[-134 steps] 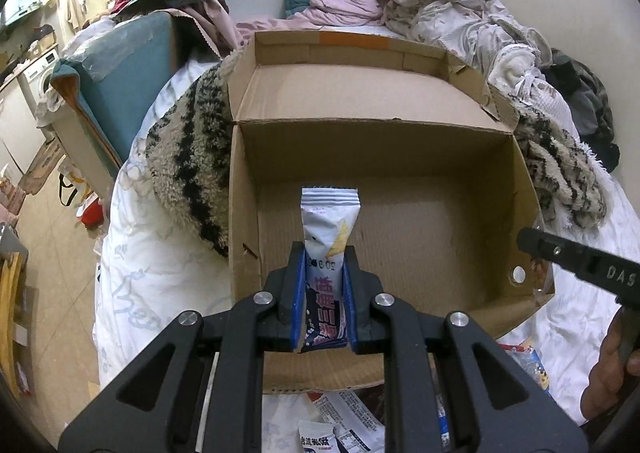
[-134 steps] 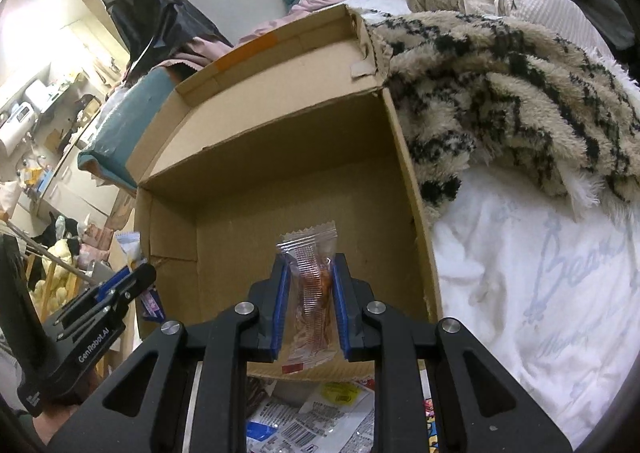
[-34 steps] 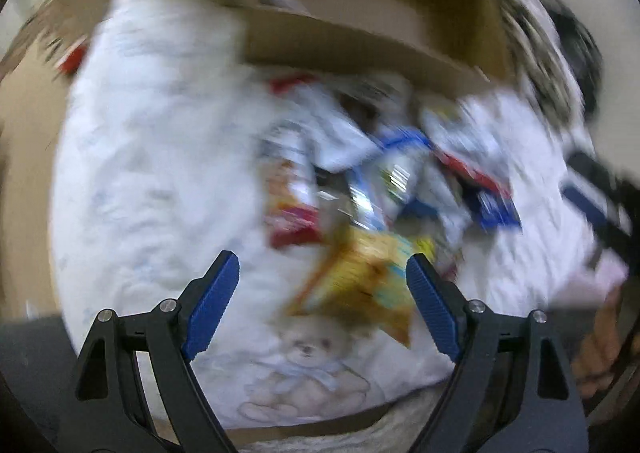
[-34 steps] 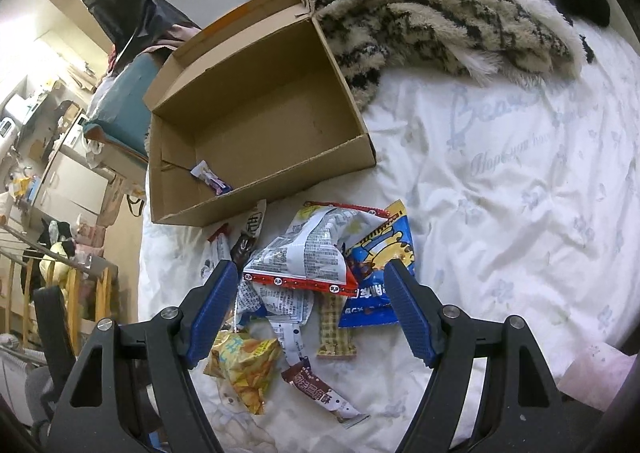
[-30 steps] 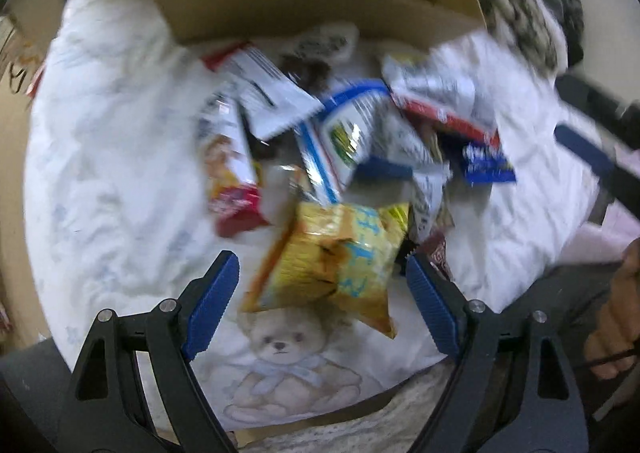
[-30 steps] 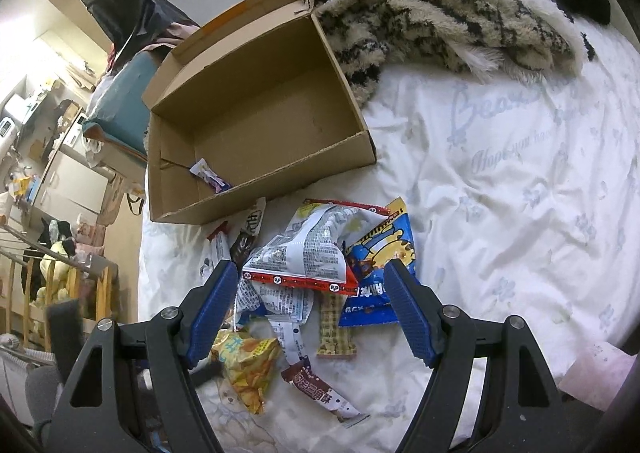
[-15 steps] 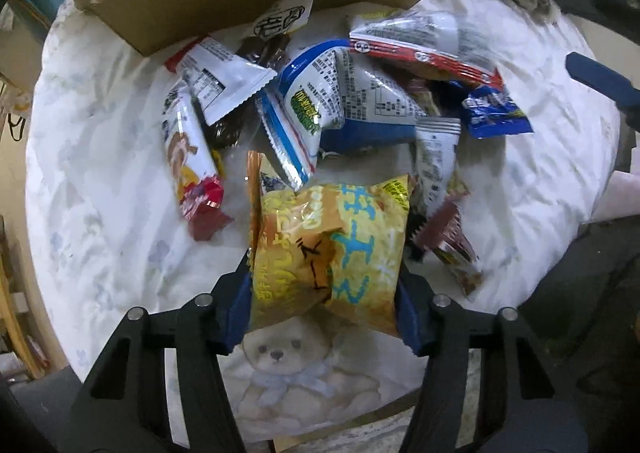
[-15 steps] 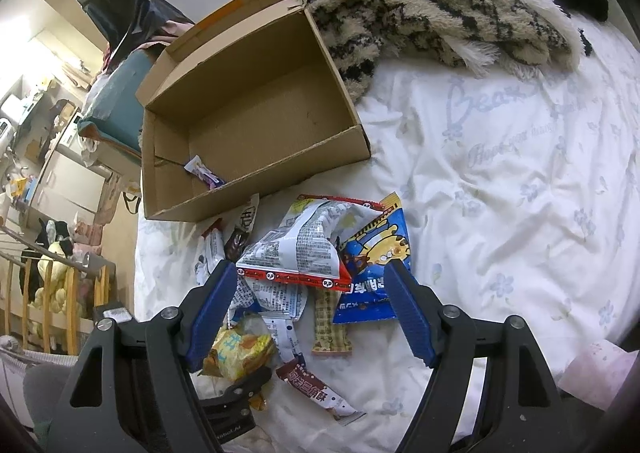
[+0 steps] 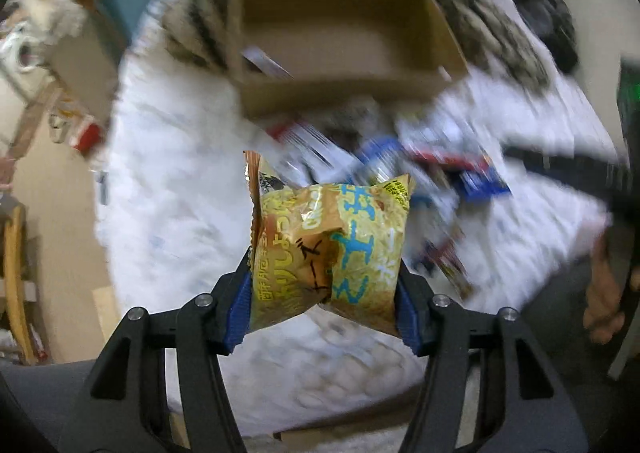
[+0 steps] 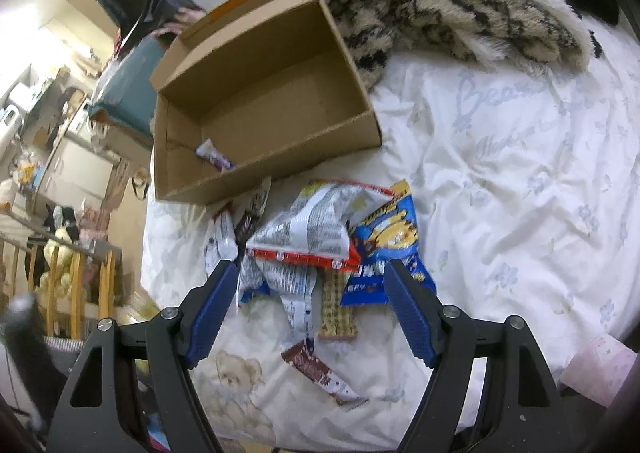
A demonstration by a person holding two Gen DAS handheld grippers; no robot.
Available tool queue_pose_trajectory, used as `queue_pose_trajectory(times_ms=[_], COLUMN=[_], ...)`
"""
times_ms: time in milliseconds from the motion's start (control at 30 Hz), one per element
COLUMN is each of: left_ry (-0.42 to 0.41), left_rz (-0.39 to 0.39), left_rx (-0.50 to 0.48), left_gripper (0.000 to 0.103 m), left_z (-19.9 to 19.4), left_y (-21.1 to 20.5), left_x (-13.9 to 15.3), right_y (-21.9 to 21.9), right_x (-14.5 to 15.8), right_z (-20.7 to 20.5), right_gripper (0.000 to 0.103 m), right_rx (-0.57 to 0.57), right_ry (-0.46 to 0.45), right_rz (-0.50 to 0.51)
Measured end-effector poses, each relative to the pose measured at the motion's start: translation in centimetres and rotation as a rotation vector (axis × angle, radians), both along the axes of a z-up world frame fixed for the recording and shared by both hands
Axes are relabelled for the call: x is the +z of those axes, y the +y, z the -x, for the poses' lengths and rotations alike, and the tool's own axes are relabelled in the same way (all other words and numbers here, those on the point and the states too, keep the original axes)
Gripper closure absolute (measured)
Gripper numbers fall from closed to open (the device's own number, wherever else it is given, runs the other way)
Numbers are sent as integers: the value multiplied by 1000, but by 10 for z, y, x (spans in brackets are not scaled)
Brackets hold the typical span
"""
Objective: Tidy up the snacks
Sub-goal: 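Grasp the yellow chip bag with the left tool while the right tool grasps the brown chocolate bar, then carry both snacks over the box and open both tools to drop them inside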
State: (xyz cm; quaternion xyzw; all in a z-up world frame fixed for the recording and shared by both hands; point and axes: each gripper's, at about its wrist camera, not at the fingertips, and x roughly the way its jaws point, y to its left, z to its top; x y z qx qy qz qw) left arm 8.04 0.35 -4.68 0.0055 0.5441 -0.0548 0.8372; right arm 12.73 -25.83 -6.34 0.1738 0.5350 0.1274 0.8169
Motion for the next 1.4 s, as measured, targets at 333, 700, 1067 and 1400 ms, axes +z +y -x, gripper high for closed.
queue_pose_trajectory(times_ms=[333, 700, 1067, 1400], left_ry=[17, 16, 4, -80], left_rz=[37, 37, 6, -26], left_rx=[198, 202, 204, 130], left_gripper=[47, 47, 47, 47], left_z=[-26, -25, -23, -33], left_y=[31, 30, 26, 17], left_x=[-13, -13, -16, 5], right_y=[59, 74, 67, 50], right_x=[-64, -87, -17, 10], right_z=[11, 26, 24, 18], right_gripper=[29, 86, 86, 86], right_rx=[292, 399, 354, 273], right_ry=[241, 320, 22, -99], right_rz=[222, 295, 59, -42])
